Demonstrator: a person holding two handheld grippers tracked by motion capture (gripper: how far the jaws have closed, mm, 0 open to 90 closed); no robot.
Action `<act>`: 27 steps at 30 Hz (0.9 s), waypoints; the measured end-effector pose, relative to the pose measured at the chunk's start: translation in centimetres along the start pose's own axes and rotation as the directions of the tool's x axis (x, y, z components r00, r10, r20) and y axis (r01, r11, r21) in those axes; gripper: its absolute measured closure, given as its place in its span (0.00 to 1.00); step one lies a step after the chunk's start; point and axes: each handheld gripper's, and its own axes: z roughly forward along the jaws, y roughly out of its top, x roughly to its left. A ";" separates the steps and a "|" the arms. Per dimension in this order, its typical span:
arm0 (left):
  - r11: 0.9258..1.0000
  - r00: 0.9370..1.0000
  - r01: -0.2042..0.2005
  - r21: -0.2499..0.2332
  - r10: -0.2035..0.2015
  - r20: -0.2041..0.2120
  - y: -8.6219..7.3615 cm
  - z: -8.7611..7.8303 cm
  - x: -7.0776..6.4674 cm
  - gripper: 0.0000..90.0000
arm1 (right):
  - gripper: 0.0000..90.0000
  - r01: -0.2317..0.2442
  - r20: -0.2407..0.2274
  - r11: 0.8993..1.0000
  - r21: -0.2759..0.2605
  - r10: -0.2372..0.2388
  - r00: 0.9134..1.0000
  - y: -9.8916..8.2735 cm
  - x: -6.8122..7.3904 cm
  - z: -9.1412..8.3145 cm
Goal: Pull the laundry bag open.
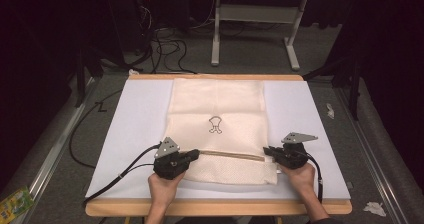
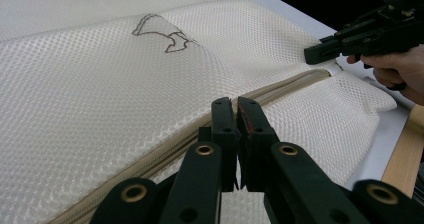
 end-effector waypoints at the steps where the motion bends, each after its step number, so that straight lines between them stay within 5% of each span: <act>1: 1.000 1.000 0.001 0.001 -0.001 0.005 0.1 0.0 0.1 0.97 | 0.97 0.001 0.002 1.000 0.000 -0.001 1.000 0.0 0.0 0.0; 27: 0.999 0.999 0.029 0.021 -0.028 -0.040 0.0 -1.3 1.2 0.97 | 0.97 -0.008 0.009 1.000 0.011 0.008 1.000 0.2 -0.2 -0.1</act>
